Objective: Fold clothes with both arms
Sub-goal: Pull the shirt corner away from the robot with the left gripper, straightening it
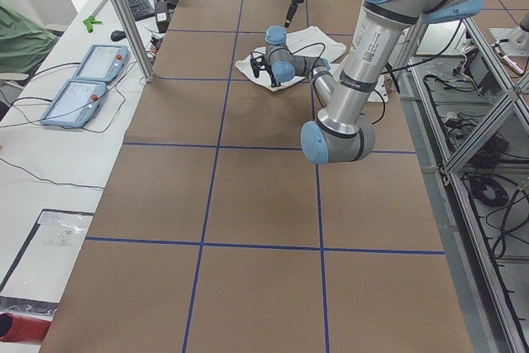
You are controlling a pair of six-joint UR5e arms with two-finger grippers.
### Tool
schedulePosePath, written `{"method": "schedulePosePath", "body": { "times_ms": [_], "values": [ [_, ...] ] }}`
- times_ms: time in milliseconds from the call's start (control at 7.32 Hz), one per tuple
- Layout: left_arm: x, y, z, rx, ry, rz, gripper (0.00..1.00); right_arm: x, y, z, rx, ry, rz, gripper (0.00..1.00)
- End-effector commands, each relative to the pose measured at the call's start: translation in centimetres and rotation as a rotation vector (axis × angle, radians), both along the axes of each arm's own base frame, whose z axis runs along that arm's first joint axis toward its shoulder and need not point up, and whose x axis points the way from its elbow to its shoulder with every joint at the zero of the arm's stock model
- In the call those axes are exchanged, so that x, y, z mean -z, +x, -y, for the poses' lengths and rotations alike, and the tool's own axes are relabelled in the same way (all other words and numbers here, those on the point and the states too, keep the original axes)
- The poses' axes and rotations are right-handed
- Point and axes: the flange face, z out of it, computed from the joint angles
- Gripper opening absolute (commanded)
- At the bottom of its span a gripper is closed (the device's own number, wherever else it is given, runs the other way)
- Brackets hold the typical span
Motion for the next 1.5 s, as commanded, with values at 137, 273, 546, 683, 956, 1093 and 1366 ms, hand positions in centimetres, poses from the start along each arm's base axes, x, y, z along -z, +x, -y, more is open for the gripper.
{"method": "schedulePosePath", "body": {
  "times_ms": [137,273,546,683,956,1093,1366],
  "values": [
    [-2.3,-4.4,11.1,0.104,0.128,0.103,0.00,-0.2,0.0,0.4,-0.007,0.000,-0.003,1.00],
    [-1.8,-3.7,14.0,0.120,0.140,0.108,0.00,0.5,-0.2,0.5,-0.009,0.003,0.011,1.00],
    [-2.5,-1.5,18.9,0.158,0.205,0.045,0.00,0.4,-0.3,0.6,-0.011,0.002,0.006,1.00],
    [-1.5,-0.7,20.9,0.200,0.241,0.046,0.00,0.2,-0.3,0.7,-0.011,0.001,0.004,1.00],
    [-1.4,-1.8,24.3,0.251,0.326,0.017,0.00,0.0,-0.3,1.0,-0.018,-0.001,-0.001,1.00],
    [-1.0,-1.1,25.6,0.299,0.369,0.005,0.00,0.0,-0.3,1.0,-0.018,-0.001,-0.001,1.00],
    [0.1,-0.3,26.2,0.314,0.402,-0.030,0.00,-0.1,-0.3,1.2,-0.025,0.000,-0.004,1.00]
  ]
}}
